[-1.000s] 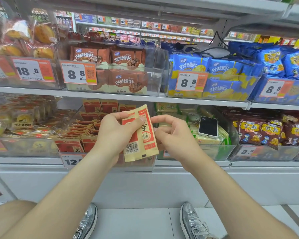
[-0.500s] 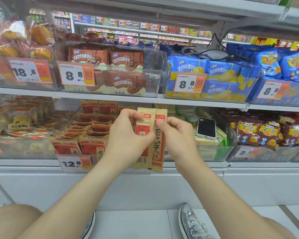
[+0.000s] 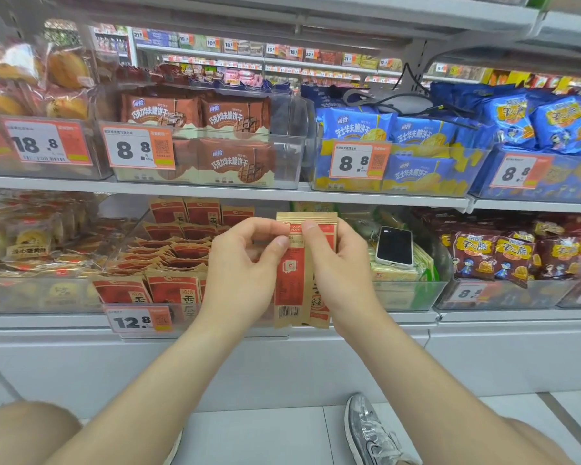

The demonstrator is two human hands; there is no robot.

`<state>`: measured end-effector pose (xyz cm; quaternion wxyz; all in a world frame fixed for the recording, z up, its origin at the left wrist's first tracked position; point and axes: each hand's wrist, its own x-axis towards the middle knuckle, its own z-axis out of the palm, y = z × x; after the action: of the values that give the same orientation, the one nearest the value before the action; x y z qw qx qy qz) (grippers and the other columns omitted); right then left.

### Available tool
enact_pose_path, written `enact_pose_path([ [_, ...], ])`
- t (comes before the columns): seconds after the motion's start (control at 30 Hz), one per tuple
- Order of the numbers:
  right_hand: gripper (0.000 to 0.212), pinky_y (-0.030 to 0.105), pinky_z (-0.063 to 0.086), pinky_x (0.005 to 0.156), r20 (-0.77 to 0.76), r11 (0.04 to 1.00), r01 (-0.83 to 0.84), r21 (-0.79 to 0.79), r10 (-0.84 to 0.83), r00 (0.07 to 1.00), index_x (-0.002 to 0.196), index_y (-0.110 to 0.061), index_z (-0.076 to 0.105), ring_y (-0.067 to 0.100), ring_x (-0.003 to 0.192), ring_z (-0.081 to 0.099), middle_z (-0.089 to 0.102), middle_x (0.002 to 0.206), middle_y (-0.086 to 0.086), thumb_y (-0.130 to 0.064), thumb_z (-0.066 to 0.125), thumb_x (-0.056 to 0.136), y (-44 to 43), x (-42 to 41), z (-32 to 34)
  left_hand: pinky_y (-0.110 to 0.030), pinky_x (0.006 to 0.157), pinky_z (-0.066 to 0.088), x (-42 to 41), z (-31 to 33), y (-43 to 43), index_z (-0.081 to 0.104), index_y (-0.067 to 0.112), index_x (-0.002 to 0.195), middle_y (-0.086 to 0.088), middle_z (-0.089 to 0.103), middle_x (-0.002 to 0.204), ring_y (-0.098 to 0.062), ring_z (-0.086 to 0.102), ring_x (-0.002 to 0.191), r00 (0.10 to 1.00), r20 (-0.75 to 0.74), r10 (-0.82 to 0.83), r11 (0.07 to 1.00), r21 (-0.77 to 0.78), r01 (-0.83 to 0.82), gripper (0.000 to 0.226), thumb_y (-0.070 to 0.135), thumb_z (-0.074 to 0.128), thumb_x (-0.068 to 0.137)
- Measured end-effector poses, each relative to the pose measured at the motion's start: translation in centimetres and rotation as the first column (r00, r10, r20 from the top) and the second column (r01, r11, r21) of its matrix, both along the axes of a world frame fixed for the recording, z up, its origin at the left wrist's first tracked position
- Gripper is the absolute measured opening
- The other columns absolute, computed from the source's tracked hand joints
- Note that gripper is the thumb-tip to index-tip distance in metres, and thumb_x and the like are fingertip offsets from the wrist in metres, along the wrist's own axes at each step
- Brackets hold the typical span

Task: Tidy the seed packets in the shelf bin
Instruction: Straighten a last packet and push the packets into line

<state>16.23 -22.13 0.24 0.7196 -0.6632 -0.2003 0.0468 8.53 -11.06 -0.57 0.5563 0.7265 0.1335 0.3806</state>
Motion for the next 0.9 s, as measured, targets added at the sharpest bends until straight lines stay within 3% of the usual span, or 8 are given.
enact_pose_path([
  [0.17,0.021,0.047,0.064,0.082,-0.041,1.0,-0.007,0.022,0.007,0.999,0.1,-0.016,0.078,0.028,0.091,0.079,0.081,0.094,0.007,-0.025,0.061,0.108,-0.2,-0.1,0.3,-0.027,0.076,0.065,-0.2,0.4,0.0,0.081,0.022,0.108,0.009,0.082,0.1,-0.009,0.079,0.095,0.996,0.019,-0.088,0.977,-0.194,0.09,0.023,0.005,0.068,0.104],
  [0.37,0.038,0.032,0.06,0.068,-0.133,0.998,-0.054,0.034,0.058,0.989,0.096,-0.008,0.078,0.021,0.08,0.075,0.08,0.096,0.015,-0.024,0.047,0.112,-0.5,0.1,0.8,-0.038,0.082,0.067,0.2,0.3,0.6,0.083,0.025,0.107,0.005,0.083,0.103,-0.017,0.079,0.101,0.999,0.017,-0.041,0.954,-0.296,0.044,0.025,0.005,0.067,0.105],
  [0.43,0.038,0.036,0.06,0.072,-0.073,0.999,-0.037,0.012,0.038,0.997,0.096,-0.007,0.078,0.023,0.08,0.075,0.079,0.095,0.017,-0.021,0.047,0.112,-0.4,0.0,0.4,-0.038,0.088,0.066,0.1,0.1,0.7,0.082,0.027,0.109,0.008,0.082,0.106,-0.011,0.078,0.104,1.0,-0.008,-0.023,0.975,-0.221,0.021,0.025,0.007,0.068,0.104],
  [0.5,0.038,0.047,0.062,0.084,-0.011,1.0,-0.015,0.027,0.015,1.0,0.097,-0.011,0.08,0.033,0.091,0.077,0.08,0.095,0.015,-0.021,0.047,0.113,-0.2,0.1,-0.1,-0.033,0.098,0.061,0.0,0.1,0.7,0.08,0.034,0.118,0.017,0.078,0.116,0.0,0.071,0.111,0.995,-0.094,-0.014,1.0,0.007,0.014,0.023,0.018,0.072,0.103],
  [0.6,0.035,0.055,0.061,0.098,0.049,0.996,-0.03,0.088,0.026,0.998,0.101,-0.019,0.084,0.033,0.105,0.076,0.082,0.1,0.007,-0.021,0.051,0.113,0.0,0.1,-0.5,-0.036,0.108,0.054,-0.2,0.4,0.1,0.071,0.038,0.137,0.021,0.071,0.13,0.004,0.064,0.121,0.976,-0.188,-0.109,0.972,0.184,0.144,0.033,0.039,0.069,0.103],
  [0.67,0.033,0.05,0.06,0.101,0.067,0.99,-0.111,0.085,0.105,0.992,0.113,-0.023,0.083,0.024,0.11,0.076,0.082,0.107,0.001,-0.02,0.05,0.114,0.2,0.0,-0.7,-0.047,0.103,0.058,-0.4,0.6,-0.1,0.07,0.035,0.136,0.013,0.077,0.121,-0.007,0.071,0.115,0.961,-0.161,-0.224,0.962,0.119,0.244,0.031,0.044,0.061,0.107],
  [0.77,0.031,0.037,0.059,0.101,0.194,0.985,-0.169,-0.018,0.17,0.966,0.128,-0.023,0.078,0.012,0.114,0.073,0.08,0.117,-0.005,-0.021,0.051,0.113,0.2,-0.2,-1.1,-0.055,0.102,0.057,-0.7,0.4,0.2,0.074,0.024,0.121,0.0,0.08,0.112,-0.021,0.074,0.111,0.966,-0.116,-0.233,0.971,0.035,0.238,0.026,0.032,0.05,0.115],
  [0.9,0.02,0.016,0.051,0.08,0.505,0.972,0.152,-0.178,-0.042,0.862,0.11,-0.029,0.084,0.005,0.086,0.068,0.075,0.096,-0.013,-0.017,0.073,0.098,-0.2,0.2,-1.5,-0.061,0.102,0.058,-0.6,0.1,0.7,0.078,0.018,0.116,-0.01,0.082,0.108,-0.032,0.077,0.109,0.972,-0.124,-0.199,0.972,-0.148,0.181,0.04,0.028,0.039,0.118],
])
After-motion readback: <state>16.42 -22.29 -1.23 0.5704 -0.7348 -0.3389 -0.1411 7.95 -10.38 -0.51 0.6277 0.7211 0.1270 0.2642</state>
